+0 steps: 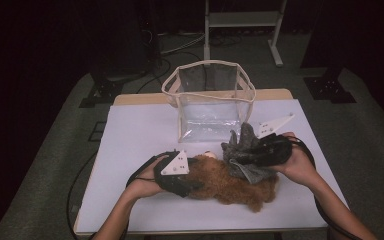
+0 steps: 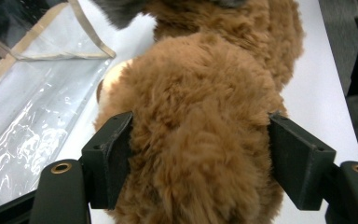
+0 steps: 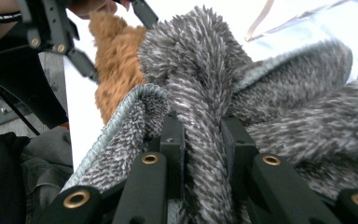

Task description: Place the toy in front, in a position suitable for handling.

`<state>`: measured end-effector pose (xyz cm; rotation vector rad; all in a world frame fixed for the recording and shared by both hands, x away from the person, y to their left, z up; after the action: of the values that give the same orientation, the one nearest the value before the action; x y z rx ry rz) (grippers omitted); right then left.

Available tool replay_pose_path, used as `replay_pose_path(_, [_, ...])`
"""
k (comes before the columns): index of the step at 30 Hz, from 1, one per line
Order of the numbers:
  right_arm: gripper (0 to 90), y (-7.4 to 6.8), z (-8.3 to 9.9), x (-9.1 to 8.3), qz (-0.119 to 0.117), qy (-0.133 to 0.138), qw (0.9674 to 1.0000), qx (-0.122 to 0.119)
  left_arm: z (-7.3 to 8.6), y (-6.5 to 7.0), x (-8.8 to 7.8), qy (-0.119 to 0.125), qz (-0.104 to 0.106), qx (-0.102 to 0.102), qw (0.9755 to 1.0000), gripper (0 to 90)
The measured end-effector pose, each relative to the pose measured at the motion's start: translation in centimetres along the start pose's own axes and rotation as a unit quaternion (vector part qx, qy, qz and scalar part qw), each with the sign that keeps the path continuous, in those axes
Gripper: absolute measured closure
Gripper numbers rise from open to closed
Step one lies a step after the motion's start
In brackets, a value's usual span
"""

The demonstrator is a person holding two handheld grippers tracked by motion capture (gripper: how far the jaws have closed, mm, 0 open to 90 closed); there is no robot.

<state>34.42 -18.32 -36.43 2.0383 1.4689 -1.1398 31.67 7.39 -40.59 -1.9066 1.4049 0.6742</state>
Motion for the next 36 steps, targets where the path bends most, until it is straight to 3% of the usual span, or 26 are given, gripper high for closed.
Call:
replay_pose_path(7, [73.4, 0.0, 2.4, -1.3, 0.008, 0.009, 0.9998, 0.018, 0.0, 0.2, 0.2, -0.007, -0.005, 0.009, 0.9999, 34.5])
replay_pose_path(10, [73.4, 0.2, 2.6, -1.8, 0.008, 0.018, 0.9996, 0.022, 0.0, 0.3, 0.3, -0.007, -0.006, 0.01, 0.9999, 34.6])
replay_pose_path(13, [73.3, -0.1, 1.6, -2.5, 0.013, 0.03, 0.9994, 0.013, 0.0, 0.3, 0.3, -0.007, -0.007, 0.012, 0.9999, 34.6])
replay_pose_path(18, [73.3, -1.1, -1.6, -2.7, 0.015, 0.038, 0.999, -0.019, -0.1, 0.4, 0.3, -0.008, -0.007, 0.016, 0.9998, 34.5])
replay_pose_path(21, [73.1, -1.6, -3.3, -1.5, 0.011, 0.028, 0.9989, -0.036, -0.1, 0.5, 0.3, -0.012, -0.009, 0.025, 0.9996, 34.5])
replay_pose_path(24, [73.1, -1.3, -4.0, 0.2, 0.004, 0.015, 0.9992, -0.038, 0.1, 0.7, 0.2, -0.015, -0.008, 0.029, 0.9994, 34.5])
replay_pose_path(28, [73.1, -0.3, -2.9, 1.5, -0.001, 0.006, 0.9998, -0.019, 0.5, 0.7, 0.2, -0.017, -0.003, 0.028, 0.9995, 34.5])
replay_pose_path(36, [73.1, 1.1, 1.5, 0.3, -0.017, 0.029, 0.9989, 0.034, 0.4, 0.6, 0.3, -0.014, -0.002, 0.023, 0.9996, 34.3])
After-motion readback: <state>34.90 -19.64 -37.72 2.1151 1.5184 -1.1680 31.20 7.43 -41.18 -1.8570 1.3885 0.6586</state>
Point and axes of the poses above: each handheld gripper's, and its own axes: x roughly forward along the jaws, z roughly out of its underside, y roughly to its right, the point moved 4 cm from there along x, roughly forward along the jaws, and after that the axes turned 12 degrees about -y, right-handed, at the moved point
